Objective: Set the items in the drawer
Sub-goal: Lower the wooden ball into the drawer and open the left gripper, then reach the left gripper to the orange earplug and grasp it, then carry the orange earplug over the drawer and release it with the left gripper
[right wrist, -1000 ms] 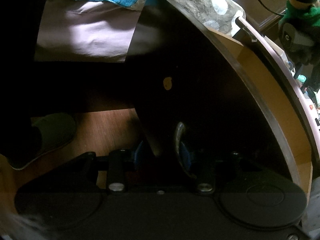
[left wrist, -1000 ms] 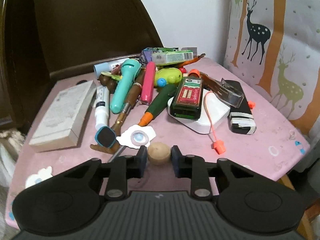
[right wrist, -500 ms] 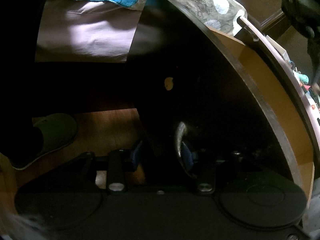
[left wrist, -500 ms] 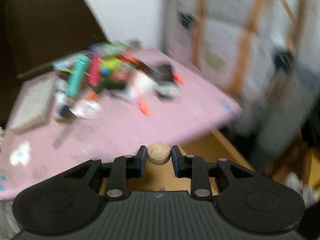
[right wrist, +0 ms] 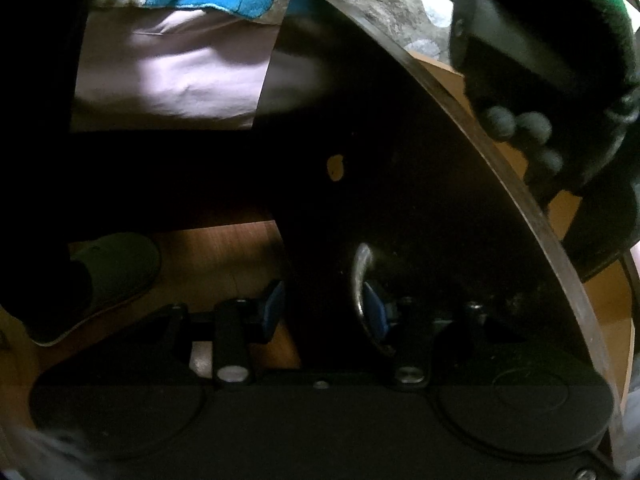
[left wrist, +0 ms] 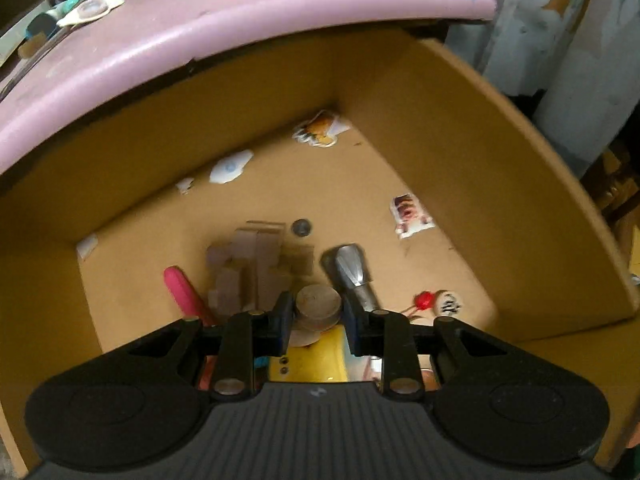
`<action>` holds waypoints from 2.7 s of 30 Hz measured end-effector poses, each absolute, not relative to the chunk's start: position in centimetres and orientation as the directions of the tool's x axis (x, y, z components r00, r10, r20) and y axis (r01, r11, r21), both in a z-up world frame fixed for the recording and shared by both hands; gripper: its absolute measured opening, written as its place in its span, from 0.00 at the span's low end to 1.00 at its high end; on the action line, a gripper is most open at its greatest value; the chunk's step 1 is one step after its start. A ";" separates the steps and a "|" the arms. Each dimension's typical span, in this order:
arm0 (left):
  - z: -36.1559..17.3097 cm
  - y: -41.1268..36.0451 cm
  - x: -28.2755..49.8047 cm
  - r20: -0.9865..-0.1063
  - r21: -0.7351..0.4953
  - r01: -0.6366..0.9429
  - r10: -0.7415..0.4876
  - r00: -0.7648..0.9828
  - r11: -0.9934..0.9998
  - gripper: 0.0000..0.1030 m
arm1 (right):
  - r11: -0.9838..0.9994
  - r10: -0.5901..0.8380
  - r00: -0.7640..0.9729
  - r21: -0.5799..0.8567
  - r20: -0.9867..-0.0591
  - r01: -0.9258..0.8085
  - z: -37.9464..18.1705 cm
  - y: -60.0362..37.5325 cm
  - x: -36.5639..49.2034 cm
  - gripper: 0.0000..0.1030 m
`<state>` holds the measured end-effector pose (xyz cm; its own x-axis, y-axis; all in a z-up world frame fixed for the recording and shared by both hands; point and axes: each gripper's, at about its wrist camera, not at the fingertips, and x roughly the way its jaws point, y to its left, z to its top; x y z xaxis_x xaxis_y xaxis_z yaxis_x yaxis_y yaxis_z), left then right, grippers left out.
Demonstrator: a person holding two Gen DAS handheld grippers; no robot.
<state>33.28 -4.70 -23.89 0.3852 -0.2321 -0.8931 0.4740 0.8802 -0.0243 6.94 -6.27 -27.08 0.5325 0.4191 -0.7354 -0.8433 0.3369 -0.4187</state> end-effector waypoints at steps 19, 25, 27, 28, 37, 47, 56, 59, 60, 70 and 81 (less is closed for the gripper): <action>-12.0 -4.0 34.9 -0.664 -0.032 0.405 -0.322 0.675 0.914 0.61 | 0.337 0.416 0.535 -0.421 -0.736 -0.842 -27.3 -6.1 6.8 0.47; -10.9 -5.5 40.1 -0.613 -0.020 0.317 -0.262 0.745 0.948 0.40 | 0.336 0.419 0.530 -0.416 -0.738 -0.845 -27.2 -6.3 7.0 0.47; -11.2 -5.9 41.5 -0.617 -0.018 0.298 -0.245 0.748 0.954 0.36 | 0.338 0.419 0.529 -0.414 -0.738 -0.846 -27.2 -6.3 7.0 0.47; -11.4 -6.0 42.2 -0.619 -0.020 0.290 -0.239 0.748 0.957 0.35 | 0.337 0.419 0.528 -0.413 -0.739 -0.846 -27.2 -6.2 7.0 0.47; -12.6 -6.9 43.8 -0.654 0.020 0.281 -0.200 0.730 0.960 0.01 | 0.328 0.423 0.525 -0.416 -0.738 -0.848 -27.2 -6.3 7.0 0.47; -7.4 -6.9 41.7 -0.579 0.167 0.282 -0.137 0.803 0.945 0.00 | 0.328 0.422 0.525 -0.416 -0.739 -0.848 -27.2 -6.3 7.0 0.47; -12.2 -7.3 42.5 -0.671 0.079 0.310 -0.180 0.720 0.948 0.38 | 0.325 0.423 0.525 -0.417 -0.739 -0.849 -27.2 -6.3 7.0 0.47; -13.4 -7.0 42.7 -0.667 0.057 0.294 -0.183 0.723 0.954 0.38 | 0.323 0.425 0.524 -0.417 -0.738 -0.850 -27.2 -6.4 7.0 0.47; -13.6 -6.9 42.8 -0.662 0.052 0.289 -0.184 0.727 0.956 0.38 | 0.323 0.426 0.524 -0.417 -0.738 -0.850 -27.2 -6.4 7.0 0.47; -11.3 -8.2 40.9 -0.610 0.230 0.328 -0.127 0.782 0.916 0.11 | 0.318 0.426 0.524 -0.420 -0.737 -0.850 -27.2 -6.4 7.0 0.47; -5.7 -9.2 38.3 -0.436 0.601 0.272 0.022 0.900 0.752 0.11 | 0.307 0.425 0.524 -0.428 -0.738 -0.850 -27.3 -6.3 7.0 0.47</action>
<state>38.33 -9.23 -5.72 0.8998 0.0224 -0.4358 0.2722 0.7518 0.6006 6.96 -6.33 -27.27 0.5244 0.4247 -0.7380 -0.8503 0.3067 -0.4277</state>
